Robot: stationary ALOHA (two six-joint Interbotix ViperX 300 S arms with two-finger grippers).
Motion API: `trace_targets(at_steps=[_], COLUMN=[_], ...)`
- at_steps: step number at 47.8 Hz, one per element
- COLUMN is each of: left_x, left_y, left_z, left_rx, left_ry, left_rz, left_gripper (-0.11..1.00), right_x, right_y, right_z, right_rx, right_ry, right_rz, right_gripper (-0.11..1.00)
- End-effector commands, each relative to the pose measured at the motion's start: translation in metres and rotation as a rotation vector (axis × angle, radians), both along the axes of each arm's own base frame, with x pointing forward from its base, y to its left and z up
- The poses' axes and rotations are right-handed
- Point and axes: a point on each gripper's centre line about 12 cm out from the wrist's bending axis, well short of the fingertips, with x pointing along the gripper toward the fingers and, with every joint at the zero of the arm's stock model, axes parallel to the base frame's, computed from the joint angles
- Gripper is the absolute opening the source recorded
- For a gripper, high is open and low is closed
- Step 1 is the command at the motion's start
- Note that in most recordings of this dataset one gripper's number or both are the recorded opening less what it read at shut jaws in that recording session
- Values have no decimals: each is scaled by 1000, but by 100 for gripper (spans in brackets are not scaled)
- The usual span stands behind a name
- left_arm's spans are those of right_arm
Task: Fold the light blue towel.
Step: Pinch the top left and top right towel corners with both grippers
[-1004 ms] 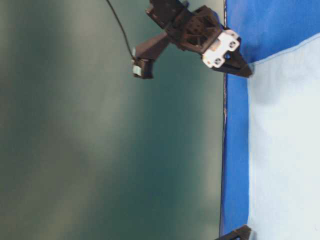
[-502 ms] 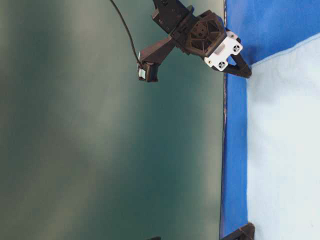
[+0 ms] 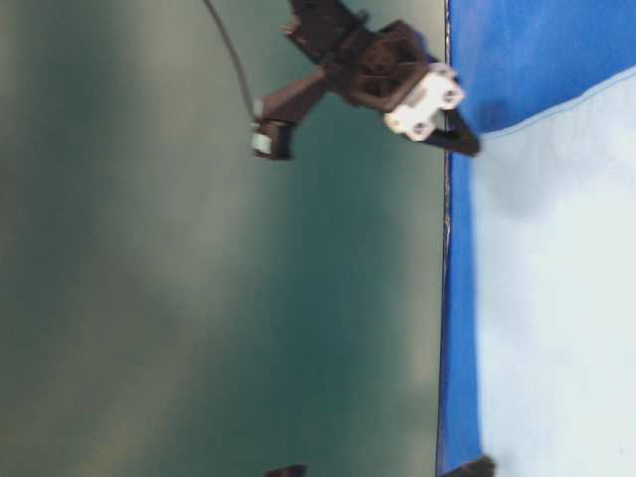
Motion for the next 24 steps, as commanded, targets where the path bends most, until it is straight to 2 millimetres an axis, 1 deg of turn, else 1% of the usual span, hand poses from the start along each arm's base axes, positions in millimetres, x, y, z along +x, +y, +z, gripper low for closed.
trace_targets(at_steps=[1, 3, 7, 17, 24], left_x=[1, 0, -2, -2, 4], left_y=[1, -1, -3, -13, -28], left_z=[21, 27, 31, 29, 30], left_rx=[35, 46, 55, 50, 48], left_ry=[-50, -65, -72, -68, -71], left_rz=[2, 1, -4, -32, -83], left_gripper=[2, 2, 2, 2, 2], right_x=[1, 1, 2, 7, 11], right_y=[1, 2, 6, 15, 30], right_z=[25, 27, 29, 28, 27], right_rx=[-33, -34, -35, -25, -10], right_ry=[-48, -53, -56, -57, -47], right_rz=[4, 6, 15, 33, 66], right_gripper=[1, 1, 1, 1, 1])
